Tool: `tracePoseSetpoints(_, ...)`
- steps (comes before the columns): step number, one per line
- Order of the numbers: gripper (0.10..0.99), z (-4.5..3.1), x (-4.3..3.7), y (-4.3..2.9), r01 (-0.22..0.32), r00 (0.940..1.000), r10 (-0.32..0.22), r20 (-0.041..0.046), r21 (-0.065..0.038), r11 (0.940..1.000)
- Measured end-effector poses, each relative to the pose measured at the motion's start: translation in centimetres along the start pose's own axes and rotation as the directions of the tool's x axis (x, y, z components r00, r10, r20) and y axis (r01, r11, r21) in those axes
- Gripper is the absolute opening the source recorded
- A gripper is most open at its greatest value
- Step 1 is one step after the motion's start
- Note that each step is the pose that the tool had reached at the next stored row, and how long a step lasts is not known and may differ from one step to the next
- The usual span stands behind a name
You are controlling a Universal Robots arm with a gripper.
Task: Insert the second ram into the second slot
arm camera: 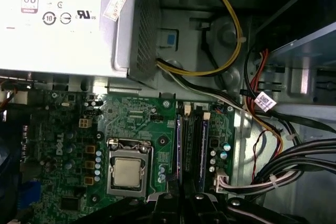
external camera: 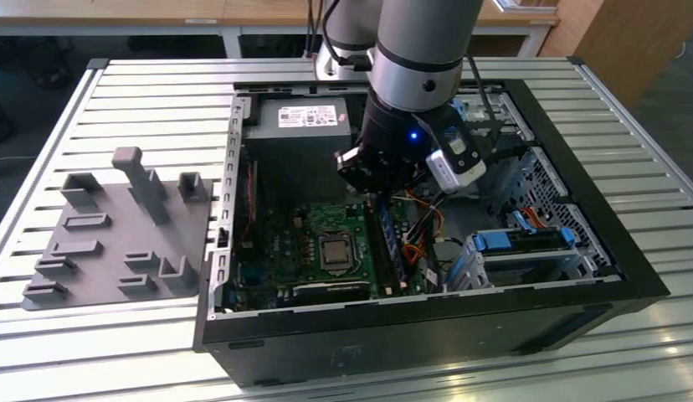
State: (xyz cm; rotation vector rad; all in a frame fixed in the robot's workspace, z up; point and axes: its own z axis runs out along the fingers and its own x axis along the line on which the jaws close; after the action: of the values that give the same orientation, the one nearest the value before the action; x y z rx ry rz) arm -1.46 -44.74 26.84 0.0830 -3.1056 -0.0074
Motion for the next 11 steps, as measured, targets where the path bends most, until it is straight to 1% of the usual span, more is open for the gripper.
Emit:
tracePoseSetpoints(4,0.141,0.07,-0.01,0.01,0.000,1.0000,0.000,0.0001,0.000,1.0000)
tracePoseSetpoints(8,0.141,0.75,-0.03,0.00,-0.020,0.9998,0.020,0.0002,-0.001,0.9998)
tracePoseSetpoints(11,0.141,1.30,-0.05,-0.01,-0.014,0.9999,0.014,0.0001,-0.001,0.9999)
